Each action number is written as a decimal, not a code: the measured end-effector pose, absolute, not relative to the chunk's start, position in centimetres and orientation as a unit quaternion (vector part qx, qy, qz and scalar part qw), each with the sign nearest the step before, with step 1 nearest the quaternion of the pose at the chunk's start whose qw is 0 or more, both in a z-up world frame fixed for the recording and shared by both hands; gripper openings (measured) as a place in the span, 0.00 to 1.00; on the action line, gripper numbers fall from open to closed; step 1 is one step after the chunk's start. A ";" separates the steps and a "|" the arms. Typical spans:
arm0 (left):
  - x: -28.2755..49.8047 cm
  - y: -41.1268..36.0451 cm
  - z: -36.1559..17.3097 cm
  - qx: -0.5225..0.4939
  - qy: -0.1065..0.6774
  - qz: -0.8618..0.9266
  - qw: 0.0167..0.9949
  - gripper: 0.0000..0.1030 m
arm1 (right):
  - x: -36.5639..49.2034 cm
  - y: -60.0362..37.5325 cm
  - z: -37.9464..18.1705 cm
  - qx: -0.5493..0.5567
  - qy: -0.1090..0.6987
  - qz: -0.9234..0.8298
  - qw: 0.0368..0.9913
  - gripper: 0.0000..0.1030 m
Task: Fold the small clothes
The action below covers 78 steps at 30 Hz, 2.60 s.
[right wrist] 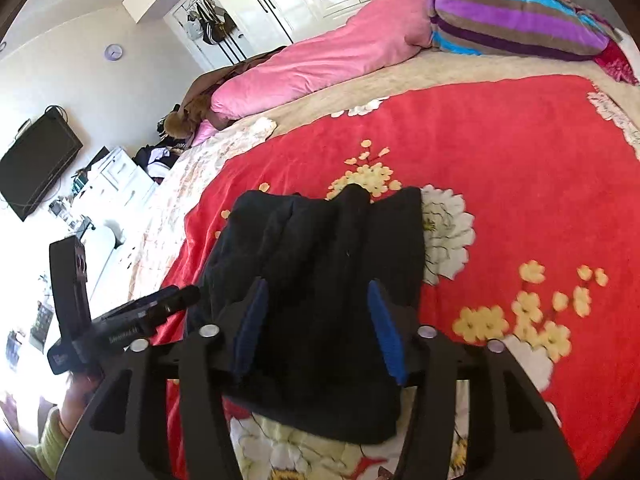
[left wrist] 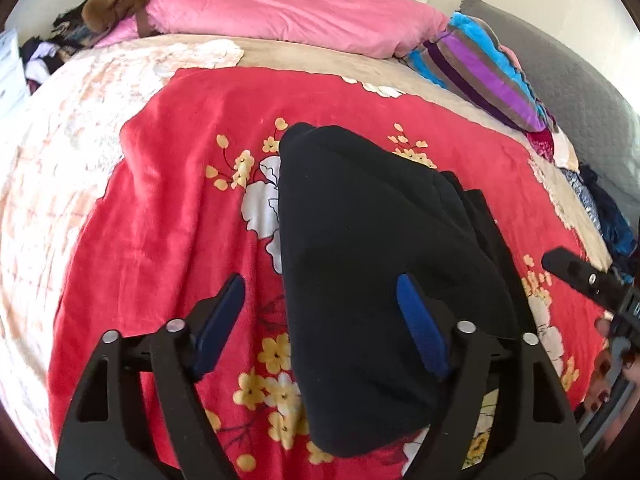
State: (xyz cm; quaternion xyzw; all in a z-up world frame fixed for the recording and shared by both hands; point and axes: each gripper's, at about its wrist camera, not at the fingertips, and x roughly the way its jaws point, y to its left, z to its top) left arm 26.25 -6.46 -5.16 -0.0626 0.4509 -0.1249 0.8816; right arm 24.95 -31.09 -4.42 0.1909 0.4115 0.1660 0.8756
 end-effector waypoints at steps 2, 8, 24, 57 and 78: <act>26.7 -6.5 -5.7 -0.066 0.458 -0.129 0.877 0.75 | 26.4 -30.7 -5.1 0.188 0.423 0.166 0.871 0.64; 27.0 -7.3 -6.6 -0.066 0.467 -0.135 0.872 0.75 | 30.2 -30.3 -7.1 0.216 0.453 0.178 0.846 0.71; 26.6 -8.9 -6.4 -0.039 0.457 -0.135 0.878 0.75 | 31.8 -28.6 -8.8 0.216 0.471 0.205 0.830 0.57; 27.6 -6.2 -7.1 -0.073 0.488 -0.128 0.860 0.83 | 31.5 -26.6 -8.4 0.173 0.464 0.228 0.838 0.50; 26.8 -6.4 -4.3 -0.110 0.462 -0.171 0.863 0.83 | 29.4 -25.9 -0.9 0.125 0.386 0.273 0.872 0.12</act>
